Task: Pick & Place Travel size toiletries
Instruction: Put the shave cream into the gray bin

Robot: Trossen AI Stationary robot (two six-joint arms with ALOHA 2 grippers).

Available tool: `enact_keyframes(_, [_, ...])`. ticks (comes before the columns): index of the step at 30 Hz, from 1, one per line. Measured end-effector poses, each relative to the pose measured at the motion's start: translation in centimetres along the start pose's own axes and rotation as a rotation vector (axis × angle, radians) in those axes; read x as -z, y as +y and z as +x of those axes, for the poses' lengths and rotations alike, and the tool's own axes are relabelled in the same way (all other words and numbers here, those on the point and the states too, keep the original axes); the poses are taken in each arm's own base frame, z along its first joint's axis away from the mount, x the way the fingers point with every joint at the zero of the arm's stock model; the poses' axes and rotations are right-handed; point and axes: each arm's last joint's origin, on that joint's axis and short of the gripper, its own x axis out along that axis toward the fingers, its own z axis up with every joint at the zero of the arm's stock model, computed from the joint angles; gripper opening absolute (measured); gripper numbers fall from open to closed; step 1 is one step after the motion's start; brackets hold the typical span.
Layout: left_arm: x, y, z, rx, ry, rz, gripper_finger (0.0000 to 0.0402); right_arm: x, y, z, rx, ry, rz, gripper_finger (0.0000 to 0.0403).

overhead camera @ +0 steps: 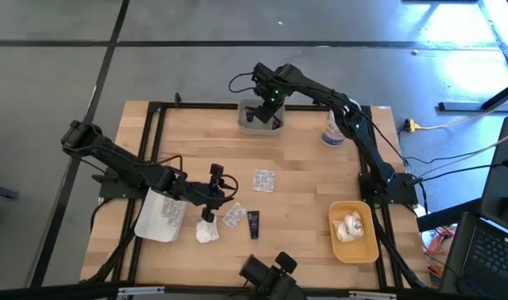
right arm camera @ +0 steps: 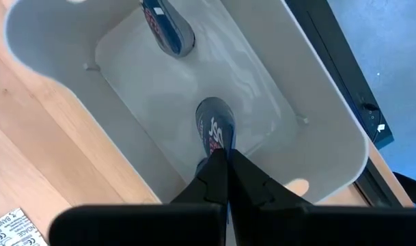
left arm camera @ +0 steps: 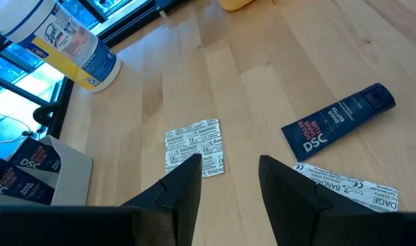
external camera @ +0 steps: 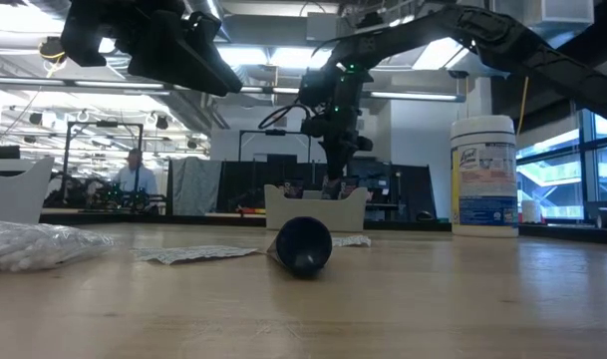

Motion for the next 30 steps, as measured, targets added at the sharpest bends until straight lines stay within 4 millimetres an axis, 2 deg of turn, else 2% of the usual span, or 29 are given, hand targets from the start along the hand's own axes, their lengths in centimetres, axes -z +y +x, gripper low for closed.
enact_keyframes(14, [0.0, 0.0, 0.0, 0.0, 0.0, 0.0, 0.0143, -0.08, 0.3, 0.59, -0.034, 0.009, 0.008, 0.0003])
enact_keyframes(24, [0.0, 0.0, 0.0, 0.0, 0.0, 0.0, 0.0143, -0.06, 0.28, 0.58, -0.034, 0.01, 0.024, 0.0032])
enact_keyframes(30, [0.0, 0.0, 0.0, 0.0, 0.0, 0.0, 0.0143, -0.07, 0.28, 0.57, -0.034, 0.01, 0.026, 0.0032])
